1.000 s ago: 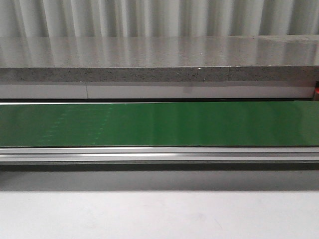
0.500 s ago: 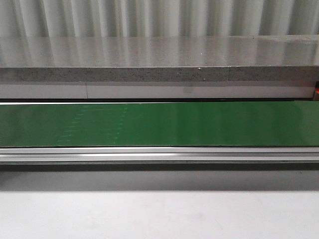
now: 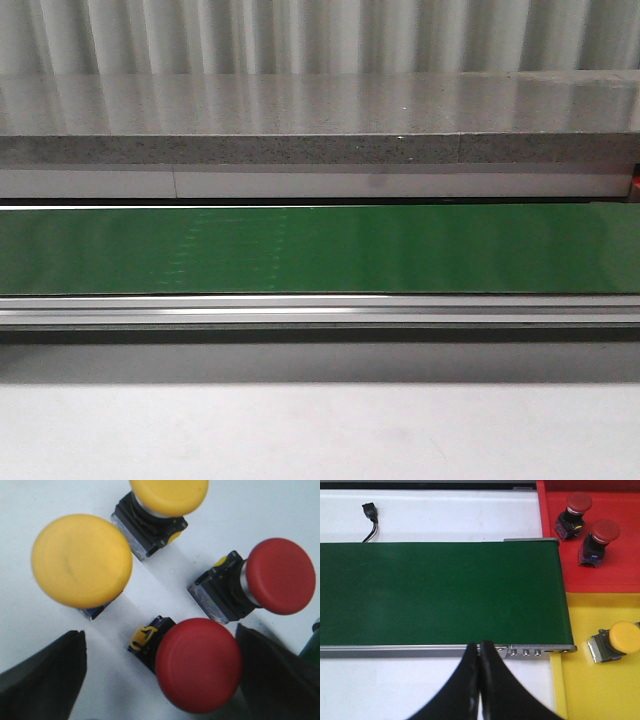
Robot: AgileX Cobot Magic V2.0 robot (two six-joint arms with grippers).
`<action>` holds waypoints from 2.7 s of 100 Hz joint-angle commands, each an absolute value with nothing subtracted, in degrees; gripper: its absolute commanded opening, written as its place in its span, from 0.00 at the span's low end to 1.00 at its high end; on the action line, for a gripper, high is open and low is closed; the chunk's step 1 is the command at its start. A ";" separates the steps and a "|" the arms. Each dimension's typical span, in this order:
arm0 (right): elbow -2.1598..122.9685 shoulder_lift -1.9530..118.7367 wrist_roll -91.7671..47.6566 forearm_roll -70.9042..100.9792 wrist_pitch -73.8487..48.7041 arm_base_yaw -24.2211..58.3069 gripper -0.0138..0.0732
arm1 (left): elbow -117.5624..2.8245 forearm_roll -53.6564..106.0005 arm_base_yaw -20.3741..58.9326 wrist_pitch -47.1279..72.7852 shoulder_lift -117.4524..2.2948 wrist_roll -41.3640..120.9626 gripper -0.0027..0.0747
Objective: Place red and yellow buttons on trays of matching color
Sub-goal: 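Move the left gripper down over a red push-button on the table, then grasp the red push-button with the left gripper and set it on the belt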
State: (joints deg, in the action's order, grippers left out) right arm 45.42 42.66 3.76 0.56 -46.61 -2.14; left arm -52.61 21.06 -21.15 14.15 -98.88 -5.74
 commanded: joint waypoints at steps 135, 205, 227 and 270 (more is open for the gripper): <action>46.91 42.35 3.23 0.36 -43.25 -2.02 0.08 | -58.24 18.58 -9.30 32.48 -75.62 12.85 0.01; 46.91 42.35 3.23 0.36 -43.25 -2.02 0.08 | -58.24 15.34 -6.21 33.45 -79.92 12.85 0.01; 46.91 42.35 3.23 0.36 -43.25 -2.02 0.08 | -58.24 15.29 -6.21 33.98 -82.09 12.85 0.01; 46.91 42.35 3.23 0.36 -43.25 -2.02 0.08 | -58.24 15.20 -6.21 35.24 -82.46 12.85 0.33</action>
State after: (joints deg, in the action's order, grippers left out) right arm 45.42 42.66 3.76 0.56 -46.61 -2.14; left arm -56.53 14.59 -6.63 36.83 -84.26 12.75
